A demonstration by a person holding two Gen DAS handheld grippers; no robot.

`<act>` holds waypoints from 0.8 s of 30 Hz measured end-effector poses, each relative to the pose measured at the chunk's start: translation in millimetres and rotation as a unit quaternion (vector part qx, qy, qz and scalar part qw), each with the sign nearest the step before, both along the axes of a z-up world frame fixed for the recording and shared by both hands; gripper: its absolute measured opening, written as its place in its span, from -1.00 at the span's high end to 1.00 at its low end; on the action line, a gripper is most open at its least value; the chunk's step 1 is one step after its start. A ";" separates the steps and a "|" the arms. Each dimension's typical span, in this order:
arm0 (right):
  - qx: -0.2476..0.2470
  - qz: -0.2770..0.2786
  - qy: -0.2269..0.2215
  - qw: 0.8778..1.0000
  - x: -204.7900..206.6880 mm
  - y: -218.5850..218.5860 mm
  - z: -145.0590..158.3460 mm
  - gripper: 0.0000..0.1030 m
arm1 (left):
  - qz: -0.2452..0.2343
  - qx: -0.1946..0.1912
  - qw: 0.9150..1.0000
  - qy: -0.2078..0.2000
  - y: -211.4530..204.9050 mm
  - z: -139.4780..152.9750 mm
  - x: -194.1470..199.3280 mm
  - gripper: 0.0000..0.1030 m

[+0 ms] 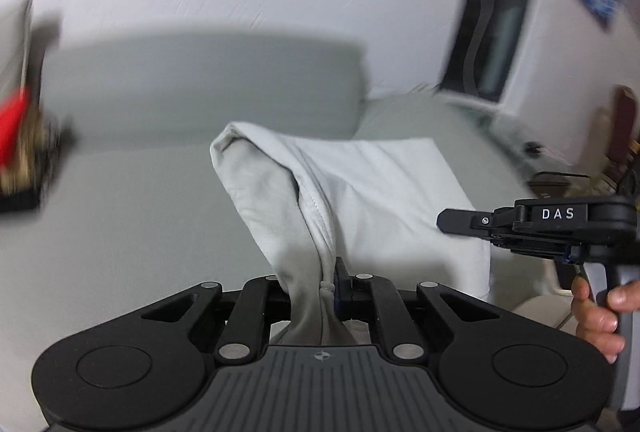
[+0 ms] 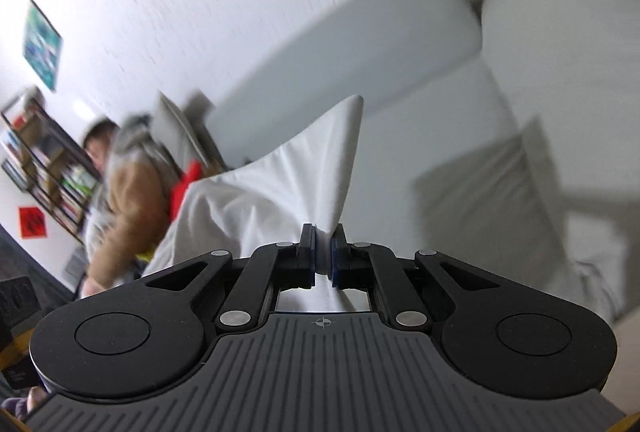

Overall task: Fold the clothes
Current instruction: 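Grasp the folded shirt with both grippers and lift it, then carry the folded shirt with both grippers onto the sofa cushion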

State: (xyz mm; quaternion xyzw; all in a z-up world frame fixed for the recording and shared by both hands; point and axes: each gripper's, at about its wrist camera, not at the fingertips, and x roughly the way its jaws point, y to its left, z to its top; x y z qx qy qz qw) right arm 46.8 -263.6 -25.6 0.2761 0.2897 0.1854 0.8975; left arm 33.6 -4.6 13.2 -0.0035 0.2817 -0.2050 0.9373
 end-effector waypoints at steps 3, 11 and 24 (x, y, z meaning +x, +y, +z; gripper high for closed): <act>0.007 -0.029 -0.063 0.998 -46.1 -30.1 42.1 0.87 | -0.042 -0.018 0.998 -0.053 -22.2 37.8 -27.8 0.81; -0.057 -0.140 -0.181 0.972 -147.8 -107.3 123.8 0.87 | -0.153 -0.112 0.978 -0.087 -98.1 92.9 -49.2 0.81; -0.094 -0.284 -0.017 0.954 -93.3 -247.6 37.8 0.87 | -0.234 -0.087 0.964 0.096 -282.7 -26.1 70.7 0.81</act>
